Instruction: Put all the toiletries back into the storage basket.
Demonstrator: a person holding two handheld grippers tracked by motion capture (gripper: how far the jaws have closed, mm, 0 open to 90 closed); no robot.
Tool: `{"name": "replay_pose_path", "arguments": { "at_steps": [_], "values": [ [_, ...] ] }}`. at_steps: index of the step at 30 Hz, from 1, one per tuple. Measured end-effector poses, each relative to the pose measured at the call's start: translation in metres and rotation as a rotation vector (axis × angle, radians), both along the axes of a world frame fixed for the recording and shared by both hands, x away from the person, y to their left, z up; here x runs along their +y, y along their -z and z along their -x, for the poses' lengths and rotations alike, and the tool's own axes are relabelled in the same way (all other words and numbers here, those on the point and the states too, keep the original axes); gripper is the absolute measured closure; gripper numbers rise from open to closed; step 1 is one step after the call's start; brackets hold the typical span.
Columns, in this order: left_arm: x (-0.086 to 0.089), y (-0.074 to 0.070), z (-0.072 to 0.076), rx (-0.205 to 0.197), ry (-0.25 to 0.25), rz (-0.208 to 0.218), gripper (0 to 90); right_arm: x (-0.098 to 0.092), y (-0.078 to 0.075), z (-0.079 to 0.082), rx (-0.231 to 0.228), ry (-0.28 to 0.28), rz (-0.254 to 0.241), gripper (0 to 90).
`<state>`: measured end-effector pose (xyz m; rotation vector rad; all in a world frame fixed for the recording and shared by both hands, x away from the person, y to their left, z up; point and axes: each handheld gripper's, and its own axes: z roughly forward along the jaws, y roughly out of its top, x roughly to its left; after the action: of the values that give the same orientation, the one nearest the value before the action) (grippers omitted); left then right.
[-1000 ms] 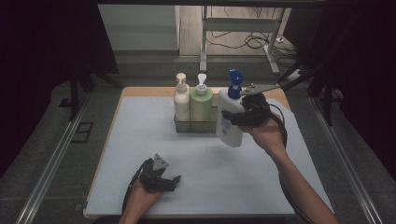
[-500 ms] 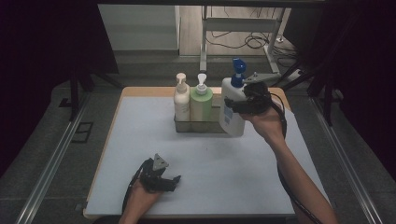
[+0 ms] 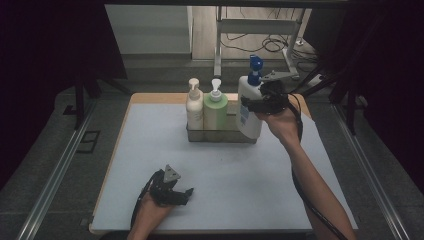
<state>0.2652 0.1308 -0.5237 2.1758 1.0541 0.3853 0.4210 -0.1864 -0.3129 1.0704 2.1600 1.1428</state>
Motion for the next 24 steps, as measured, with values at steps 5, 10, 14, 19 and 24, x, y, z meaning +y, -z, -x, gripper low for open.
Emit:
{"name": "replay_pose_path", "arguments": {
  "at_steps": [5, 10, 14, 19, 24],
  "values": [
    [0.0, 0.0, 0.0, 0.0, 0.0, 0.0, 12.0, 0.003, 0.002, -0.009, -0.003, 0.018, -0.003, 40.1],
    [0.0, 0.0, 0.0, 0.0, 0.0, 0.0, 12.0, 0.006, 0.004, -0.019, -0.004, 0.032, -0.003, 40.1],
    [0.0, 0.0, 0.0, -0.001, 0.0, 0.0, 12.0, 0.009, 0.007, -0.027, -0.008, 0.041, -0.003, 40.1],
    [0.0, 0.0, 0.0, -0.001, -0.001, 0.002, 12.0, 0.012, 0.012, -0.036, -0.011, 0.054, -0.001, 40.2],
    [0.0, 0.0, 0.0, -0.001, 0.0, 0.002, 12.0, 0.016, 0.015, -0.044, -0.011, 0.063, 0.002, 40.2]
  ]
}}
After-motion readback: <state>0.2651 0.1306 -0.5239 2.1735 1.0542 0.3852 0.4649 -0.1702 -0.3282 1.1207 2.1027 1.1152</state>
